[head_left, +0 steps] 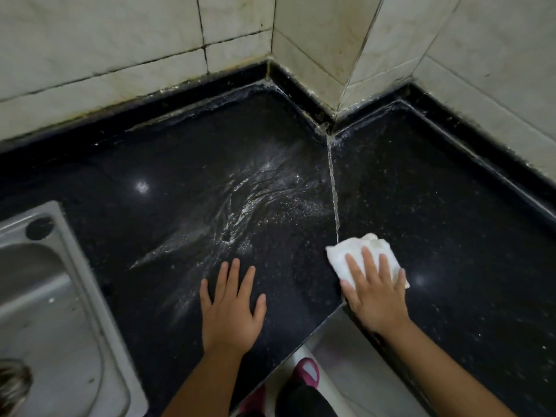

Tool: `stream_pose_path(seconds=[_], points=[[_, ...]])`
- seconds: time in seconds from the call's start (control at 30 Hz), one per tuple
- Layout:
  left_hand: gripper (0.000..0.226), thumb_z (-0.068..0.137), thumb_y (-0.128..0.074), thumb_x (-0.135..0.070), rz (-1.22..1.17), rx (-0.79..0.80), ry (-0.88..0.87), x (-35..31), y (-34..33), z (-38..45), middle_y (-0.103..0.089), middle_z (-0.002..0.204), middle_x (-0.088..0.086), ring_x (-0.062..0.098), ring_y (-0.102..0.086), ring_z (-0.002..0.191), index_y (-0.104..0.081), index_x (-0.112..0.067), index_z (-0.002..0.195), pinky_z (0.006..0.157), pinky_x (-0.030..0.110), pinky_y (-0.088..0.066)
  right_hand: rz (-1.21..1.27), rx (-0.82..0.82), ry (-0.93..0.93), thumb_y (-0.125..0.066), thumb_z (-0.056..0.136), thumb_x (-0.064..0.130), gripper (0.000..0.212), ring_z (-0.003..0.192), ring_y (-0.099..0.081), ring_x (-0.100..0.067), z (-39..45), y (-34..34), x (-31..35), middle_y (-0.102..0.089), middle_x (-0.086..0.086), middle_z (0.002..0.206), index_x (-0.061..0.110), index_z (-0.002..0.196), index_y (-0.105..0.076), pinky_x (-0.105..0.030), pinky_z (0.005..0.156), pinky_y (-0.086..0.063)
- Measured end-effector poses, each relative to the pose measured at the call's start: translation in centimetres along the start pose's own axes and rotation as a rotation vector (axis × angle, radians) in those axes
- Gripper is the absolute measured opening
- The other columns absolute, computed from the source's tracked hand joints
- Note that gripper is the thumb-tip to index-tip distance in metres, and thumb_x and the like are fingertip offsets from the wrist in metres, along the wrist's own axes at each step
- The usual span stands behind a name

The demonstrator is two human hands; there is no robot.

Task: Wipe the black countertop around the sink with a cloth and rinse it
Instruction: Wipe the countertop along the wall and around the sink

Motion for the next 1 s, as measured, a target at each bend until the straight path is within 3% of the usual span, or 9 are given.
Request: stream_pose_path(seconds=[0.1,0.27,0.33,0.4,0.47,0.6,0.7,0.87,1.0], points=[[0.052,0.080,-0.034,-0.044,-0.007,0.029,0.009,-0.1,0.1,-0.1,-0.058,0.126,0.008,0.023,-0.038,0.124,-0.064,-0.019,0.115,0.098,0.048,-0.020,0.177,0.073,-0.139,-0.008,0.094,0.056,0.058,0.142,0.016,-0.031,5.2,2.1,1.3,0.016,0.002,0.156,0.035,0.146,0.007,-0.055,0.113,0.001],[0.052,0.079,-0.035,-0.043,-0.017,0.092,0.008,-0.2,0.3,0.2,-0.060,0.124,0.009,0.025,-0.052,0.119,-0.065,-0.019,0.113,0.097,0.048,-0.021,0.166,0.116,0.074,-0.011,0.098,0.047,0.052,0.140,0.021,-0.032,7.9,3.6,8.3,0.020,0.001,0.155,0.036,0.147,0.003,-0.055,0.110,0.010],[0.052,0.078,-0.035,-0.043,-0.021,0.095,0.005,-0.2,0.3,0.2,-0.060,0.124,0.009,0.028,-0.055,0.116,-0.065,-0.018,0.113,0.097,0.048,-0.021,0.102,0.053,0.250,-0.003,0.095,0.052,0.054,0.143,0.009,-0.031,5.0,2.4,10.2,0.007,0.002,0.157,0.037,0.147,-0.008,-0.056,0.112,0.001],[0.052,0.078,-0.035,-0.043,-0.024,0.085,-0.004,-0.2,0.3,0.2,-0.060,0.124,0.010,0.029,-0.057,0.115,-0.065,-0.018,0.113,0.096,0.048,-0.021,0.011,-0.032,0.351,0.004,0.095,0.050,0.060,0.139,-0.022,-0.034,1.5,0.7,9.4,-0.031,-0.001,0.150,0.035,0.139,-0.035,-0.057,0.107,-0.021],[0.052,0.079,-0.034,-0.043,-0.024,0.054,-0.010,-0.1,0.1,0.1,-0.060,0.124,0.010,0.029,-0.056,0.116,-0.065,-0.017,0.113,0.096,0.048,-0.021,0.013,-0.005,0.340,-0.001,0.098,0.047,0.052,0.136,-0.025,-0.028,-1.3,-1.6,6.2,-0.041,0.003,0.139,0.036,0.130,-0.041,-0.048,0.104,-0.021],[0.053,0.080,-0.034,-0.043,-0.046,0.029,-0.006,-0.1,-0.1,0.1,-0.058,0.127,0.010,0.026,-0.041,0.124,-0.063,-0.017,0.116,0.098,0.049,-0.018,0.075,0.002,0.029,0.007,0.091,0.058,0.062,0.143,0.005,-0.018,-1.1,-0.7,-0.9,0.000,0.009,0.156,0.035,0.146,-0.011,-0.050,0.112,-0.013],[0.054,0.081,-0.034,-0.043,-0.041,0.058,-0.011,-0.1,-0.4,-0.1,-0.057,0.128,0.011,0.028,-0.044,0.124,-0.061,-0.016,0.118,0.100,0.049,-0.017,0.218,0.021,-0.212,-0.016,0.098,0.045,0.052,0.143,0.013,-0.025,5.0,2.3,-3.6,0.013,0.006,0.156,0.035,0.147,0.000,-0.051,0.114,0.001],[0.056,0.095,-0.016,-0.046,-0.093,0.128,0.024,0.1,-0.6,-0.1,-0.053,0.132,0.011,0.023,-0.032,0.127,-0.054,-0.017,0.124,0.106,0.043,-0.003,0.229,0.070,-0.097,-0.014,0.099,0.044,0.051,0.141,0.018,-0.032,14.1,5.7,3.6,0.017,0.001,0.156,0.034,0.147,0.002,-0.057,0.110,0.008],[0.058,0.094,-0.003,-0.050,-0.102,0.168,0.045,0.3,-0.4,0.0,-0.052,0.133,0.009,0.022,-0.031,0.127,-0.041,-0.021,0.127,0.107,0.041,-0.002,0.143,0.043,0.217,-0.005,0.096,0.051,0.053,0.142,0.016,-0.030,11.2,3.8,11.2,0.012,0.002,0.156,0.037,0.147,-0.006,-0.055,0.111,0.009]])
Point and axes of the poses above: each hand's wrist, its own z-axis towards the middle knuckle, its own y-axis out of the back of the hand, x = y × z, the point moved 5 cm from there along z, towards the middle knuckle
